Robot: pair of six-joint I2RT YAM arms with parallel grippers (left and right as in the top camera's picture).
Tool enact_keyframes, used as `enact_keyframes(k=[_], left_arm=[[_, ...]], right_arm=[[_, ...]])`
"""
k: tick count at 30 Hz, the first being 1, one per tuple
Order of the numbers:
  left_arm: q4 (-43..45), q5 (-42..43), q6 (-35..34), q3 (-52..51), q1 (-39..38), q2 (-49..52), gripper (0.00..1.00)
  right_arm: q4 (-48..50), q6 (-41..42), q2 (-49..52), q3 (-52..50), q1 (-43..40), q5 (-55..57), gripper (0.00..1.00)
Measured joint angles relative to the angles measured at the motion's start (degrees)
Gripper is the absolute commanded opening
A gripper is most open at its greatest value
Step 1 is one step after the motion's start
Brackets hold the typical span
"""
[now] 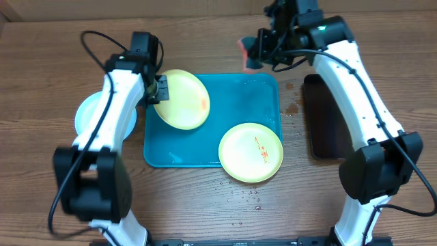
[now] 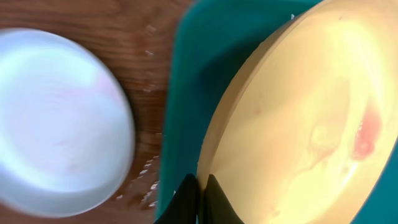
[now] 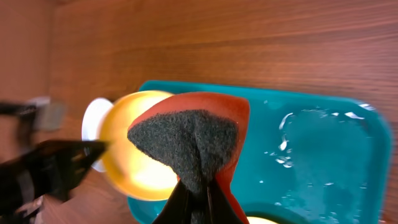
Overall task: Clean dirty plates on tray and stack at the side
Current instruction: 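Raise the sponge with right gripper away from the plate, then lift the yellow plate with left gripper and stack it on the white plate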
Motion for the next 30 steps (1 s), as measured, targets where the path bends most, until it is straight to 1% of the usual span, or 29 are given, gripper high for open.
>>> enact_keyframes(k=[5, 10, 14, 20, 27, 30], left_arm=[[-1.9, -7.3, 0.0, 0.4, -0.9, -8.3, 0.04], [-4.4, -18.3, -0.2, 0.8, -5.7, -13.3, 0.04], [-6.3, -28.5, -0.6, 0.8, -11.5, -13.9, 0.04], [-8.7, -44.1, -4.3, 0.8, -20.4, -13.9, 0.04], [-7.8, -62.1, -6.4, 0.8, -28.4, -13.9, 0.04], [-6.6, -67.8, -6.5, 0.8, -30.4, -13.9, 0.04]], right_arm=[[-1.0, -0.4, 0.6, 0.0, -2.4, 0.2, 0.04], [-1.0, -0.6, 0.8, 0.0, -3.3, 0.2, 0.04], [-1.0, -0.7, 0.8, 0.0, -3.3, 0.2, 0.04], [-1.0, -0.7, 0.8, 0.0, -3.3, 0.2, 0.04], [-1.7, -0.7, 0.8, 0.0, -3.3, 0.2, 0.04], [-1.9, -0.7, 0.8, 0.0, -3.3, 0.2, 0.04]])
